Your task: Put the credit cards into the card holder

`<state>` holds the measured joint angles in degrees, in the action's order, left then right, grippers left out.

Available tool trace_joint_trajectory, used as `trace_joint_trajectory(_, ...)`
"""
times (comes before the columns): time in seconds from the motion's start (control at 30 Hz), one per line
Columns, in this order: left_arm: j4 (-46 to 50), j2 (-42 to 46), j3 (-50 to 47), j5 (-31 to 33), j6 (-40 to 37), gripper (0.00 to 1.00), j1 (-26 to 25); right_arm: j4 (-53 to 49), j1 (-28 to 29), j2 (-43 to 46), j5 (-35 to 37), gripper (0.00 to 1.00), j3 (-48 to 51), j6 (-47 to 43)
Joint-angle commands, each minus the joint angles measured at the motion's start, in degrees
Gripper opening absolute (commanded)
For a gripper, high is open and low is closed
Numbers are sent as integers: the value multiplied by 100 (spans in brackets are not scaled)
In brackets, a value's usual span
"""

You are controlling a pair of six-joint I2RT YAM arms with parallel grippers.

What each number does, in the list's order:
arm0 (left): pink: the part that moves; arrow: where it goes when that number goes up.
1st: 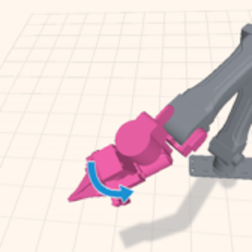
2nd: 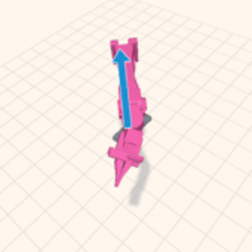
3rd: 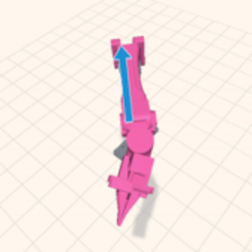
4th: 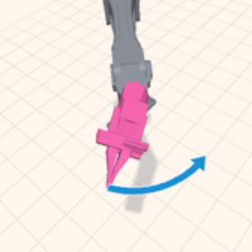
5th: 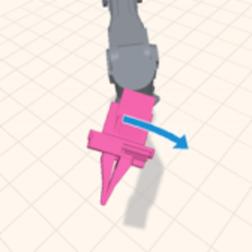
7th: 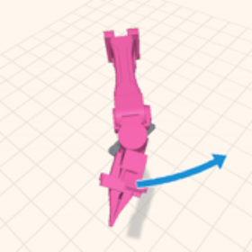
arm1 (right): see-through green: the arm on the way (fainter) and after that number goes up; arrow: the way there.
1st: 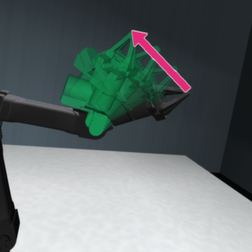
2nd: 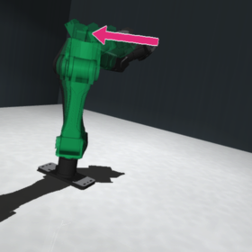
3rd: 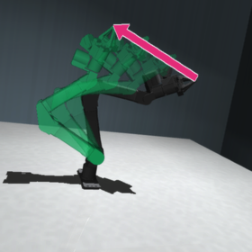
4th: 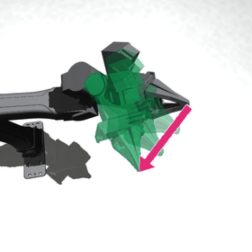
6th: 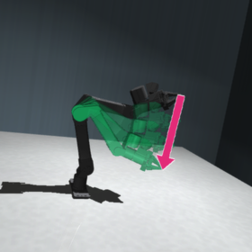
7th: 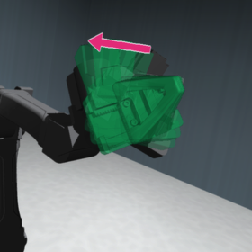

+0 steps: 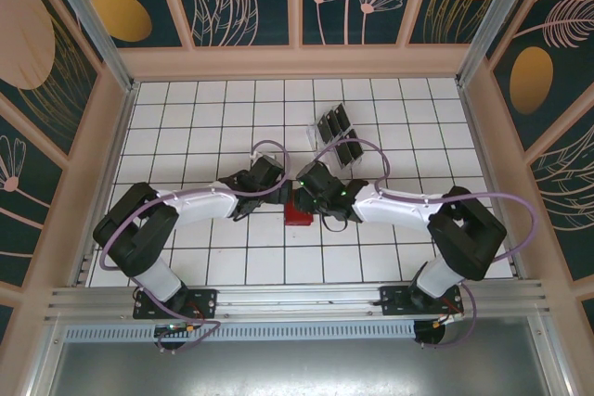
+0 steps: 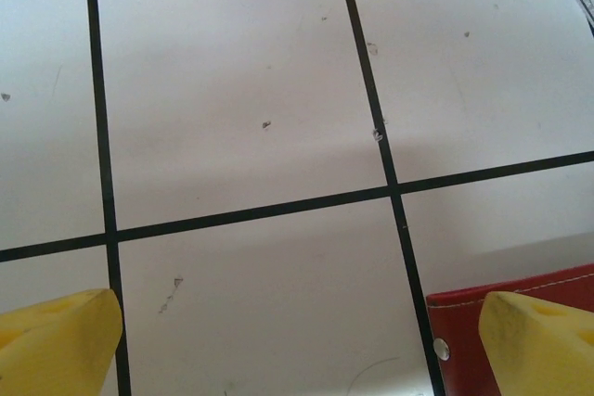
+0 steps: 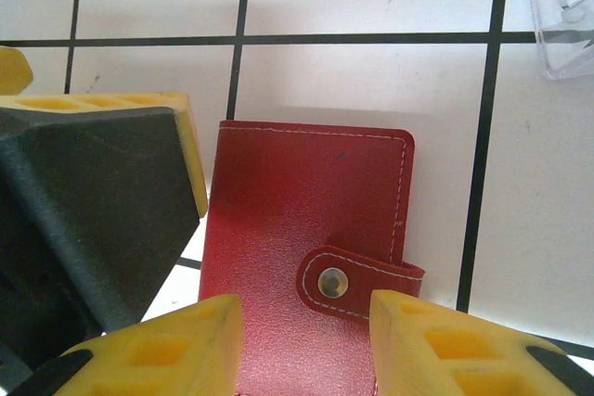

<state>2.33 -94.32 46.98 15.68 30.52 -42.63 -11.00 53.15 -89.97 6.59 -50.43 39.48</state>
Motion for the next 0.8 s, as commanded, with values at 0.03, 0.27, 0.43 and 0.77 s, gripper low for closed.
trace_joint_trajectory(0.03,25,-220,102,24,-143,99,46,-86,40,-199,89,41,-224,-54)
trace_joint_trajectory(0.27,-125,-351,-47,-106,-104,98,57,-145,47,-465,87,43,-394,-160)
trace_joint_trajectory(0.43,-187,-353,-136,-153,-73,99,55,-269,47,-576,210,42,-456,-193)
trace_joint_trajectory(0.77,-250,-350,-242,-251,-26,99,60,-447,51,-668,355,30,-543,-273)
